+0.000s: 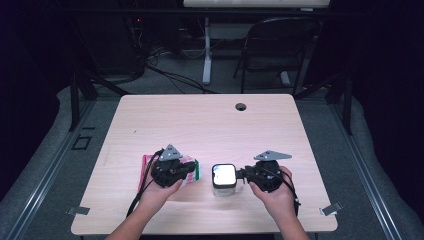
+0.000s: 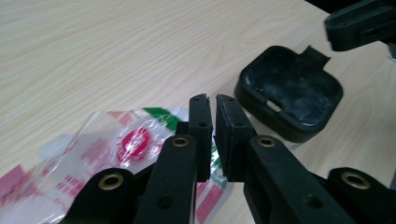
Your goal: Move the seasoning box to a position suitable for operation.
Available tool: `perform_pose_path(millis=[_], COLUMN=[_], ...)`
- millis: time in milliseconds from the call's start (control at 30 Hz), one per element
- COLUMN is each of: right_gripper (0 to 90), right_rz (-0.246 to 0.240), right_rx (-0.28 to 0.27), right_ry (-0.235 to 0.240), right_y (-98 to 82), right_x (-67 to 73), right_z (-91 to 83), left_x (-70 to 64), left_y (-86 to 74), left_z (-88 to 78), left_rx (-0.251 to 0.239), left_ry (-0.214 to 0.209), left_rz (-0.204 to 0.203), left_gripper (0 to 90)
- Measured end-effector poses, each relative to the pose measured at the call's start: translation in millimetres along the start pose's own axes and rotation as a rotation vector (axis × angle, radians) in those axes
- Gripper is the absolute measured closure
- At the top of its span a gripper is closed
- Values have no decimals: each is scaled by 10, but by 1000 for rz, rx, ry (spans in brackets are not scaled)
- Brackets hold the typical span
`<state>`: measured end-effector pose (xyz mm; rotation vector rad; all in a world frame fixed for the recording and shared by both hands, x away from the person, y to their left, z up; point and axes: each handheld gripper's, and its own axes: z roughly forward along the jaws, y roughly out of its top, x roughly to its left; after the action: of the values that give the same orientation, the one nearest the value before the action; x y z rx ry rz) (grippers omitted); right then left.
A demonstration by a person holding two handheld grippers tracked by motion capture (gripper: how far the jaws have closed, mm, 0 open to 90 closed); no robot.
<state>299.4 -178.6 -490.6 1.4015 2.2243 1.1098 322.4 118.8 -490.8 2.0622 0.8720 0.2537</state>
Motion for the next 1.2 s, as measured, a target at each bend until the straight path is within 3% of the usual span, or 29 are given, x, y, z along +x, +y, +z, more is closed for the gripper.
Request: perform_pose_path(millis=[133, 300, 600, 767, 967, 1200], right_gripper=[793, 802, 832, 837, 841, 841], right_rz=[22, 58, 41, 56, 77, 85], right_rx=[-17, -34, -28, -24, -33, -35], right_ry=[1, 20, 17, 24, 43, 48], right_y=[-2, -36, -22, -39, -50, -55], right_x=[9, -9, 48, 28, 9, 1], right_z=[-1, -4, 67, 103, 105, 106], left_x=[-40, -115, -194, -253, -287, -296], left_y=[9, 18, -35, -91, -131, -141], left_z=[75, 179, 339, 414, 434, 411], left_rx=[8, 24, 67, 96, 120, 116], left_ry=[-36, -51, -67, -72, -69, -88], left_rz=[8, 34, 59, 87, 118, 110], left_gripper=[898, 900, 900, 900, 900, 900])
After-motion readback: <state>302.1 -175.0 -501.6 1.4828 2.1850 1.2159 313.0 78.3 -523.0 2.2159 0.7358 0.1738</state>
